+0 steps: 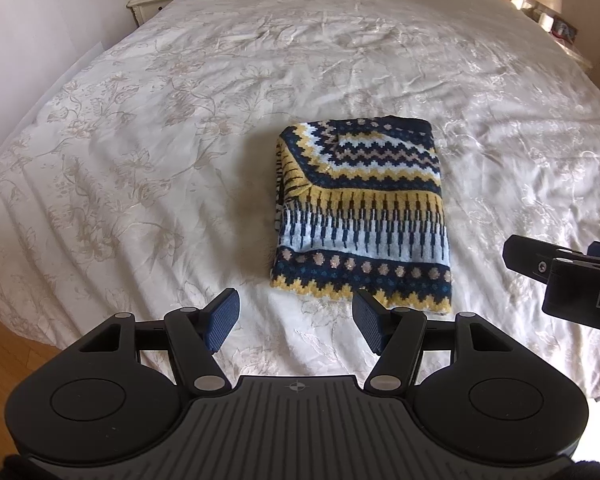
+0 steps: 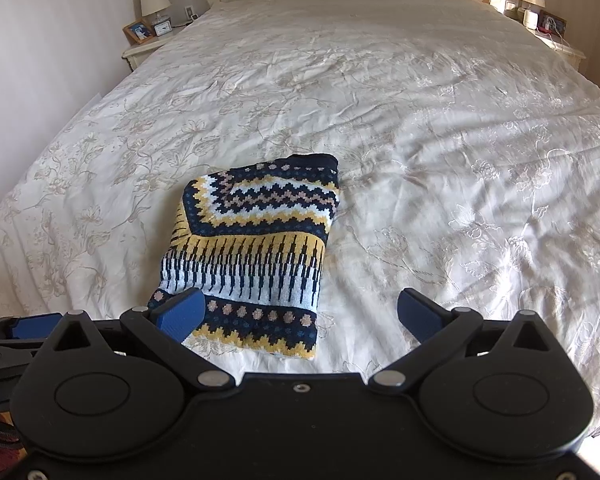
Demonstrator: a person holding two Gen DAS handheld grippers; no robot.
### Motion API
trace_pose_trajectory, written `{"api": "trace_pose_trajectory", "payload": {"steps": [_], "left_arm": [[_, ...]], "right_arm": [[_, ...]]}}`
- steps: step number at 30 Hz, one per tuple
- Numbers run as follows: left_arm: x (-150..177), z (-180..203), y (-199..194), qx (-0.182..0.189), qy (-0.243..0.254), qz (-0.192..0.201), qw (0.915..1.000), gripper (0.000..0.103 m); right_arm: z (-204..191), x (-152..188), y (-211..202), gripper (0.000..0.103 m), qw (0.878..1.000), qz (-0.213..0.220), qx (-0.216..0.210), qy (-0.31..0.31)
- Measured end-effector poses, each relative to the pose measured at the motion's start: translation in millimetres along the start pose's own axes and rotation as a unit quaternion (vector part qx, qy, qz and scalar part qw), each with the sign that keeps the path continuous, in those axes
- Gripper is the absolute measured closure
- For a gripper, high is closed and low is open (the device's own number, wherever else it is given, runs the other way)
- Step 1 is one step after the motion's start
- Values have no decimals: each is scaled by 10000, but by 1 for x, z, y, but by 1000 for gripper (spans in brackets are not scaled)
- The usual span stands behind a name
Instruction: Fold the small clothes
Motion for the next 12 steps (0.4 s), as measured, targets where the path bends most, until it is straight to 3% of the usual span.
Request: {"api": "trace_pose_trajectory", "payload": {"steps": [12], "left_arm": [[-2,1,3,33,42,-40,10000,42]], "right_arm": [[-1,-3,3,1,10000,-24,-7,2]]}}
Point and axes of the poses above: each gripper's, at about its wrist camera, not at the fingertips, and y roughly the way its jaws point, z to its right, x to its underside, the point moved 8 cm from there along y, roughly the way its jaws point, and after that the axes turned 4 degrees about z, right-handed, at the moved point
